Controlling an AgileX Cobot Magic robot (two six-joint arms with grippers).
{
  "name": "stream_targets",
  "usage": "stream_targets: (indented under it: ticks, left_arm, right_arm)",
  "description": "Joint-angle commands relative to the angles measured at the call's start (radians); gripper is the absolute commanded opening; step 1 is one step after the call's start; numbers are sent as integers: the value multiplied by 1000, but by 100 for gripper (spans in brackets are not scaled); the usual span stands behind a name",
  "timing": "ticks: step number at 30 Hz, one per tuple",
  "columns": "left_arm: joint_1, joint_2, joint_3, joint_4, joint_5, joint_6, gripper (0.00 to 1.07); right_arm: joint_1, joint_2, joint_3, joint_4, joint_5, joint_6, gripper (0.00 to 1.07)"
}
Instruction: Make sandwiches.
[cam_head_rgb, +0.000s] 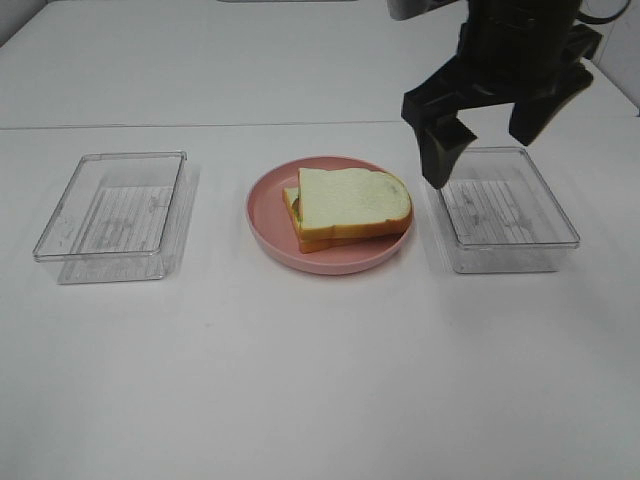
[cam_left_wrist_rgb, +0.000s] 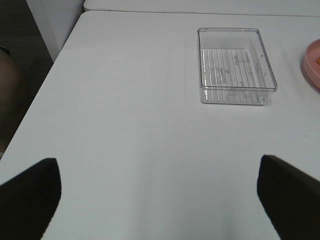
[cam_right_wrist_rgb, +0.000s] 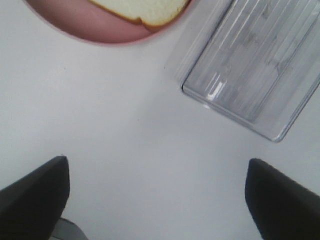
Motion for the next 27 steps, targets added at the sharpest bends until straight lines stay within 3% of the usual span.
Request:
stream_targets:
  ticks: [1, 13, 20, 24, 26, 27]
  left_arm:
    - [-6, -13, 3, -6, -4, -7, 100]
    - [-6, -13, 3, -6, -4, -7, 100]
    - [-6, -13, 3, -6, -4, -7, 100]
    - [-6, -13, 3, -6, -4, -7, 100]
    - [-6, -13, 3, -6, -4, -7, 100]
    - [-6, -13, 3, -6, -4, -7, 100]
  right_arm:
    - [1, -104, 106, 2, 123, -9, 92]
    - [-23, -448, 437, 4, 5, -5, 92]
    - [-257, -685, 648, 40, -55, -5, 92]
    - [-304, -824, 720, 39, -89, -5, 92]
    - [-327, -1040, 827, 30, -130, -9, 92]
    - [-327, -1040, 827, 30, -130, -9, 92]
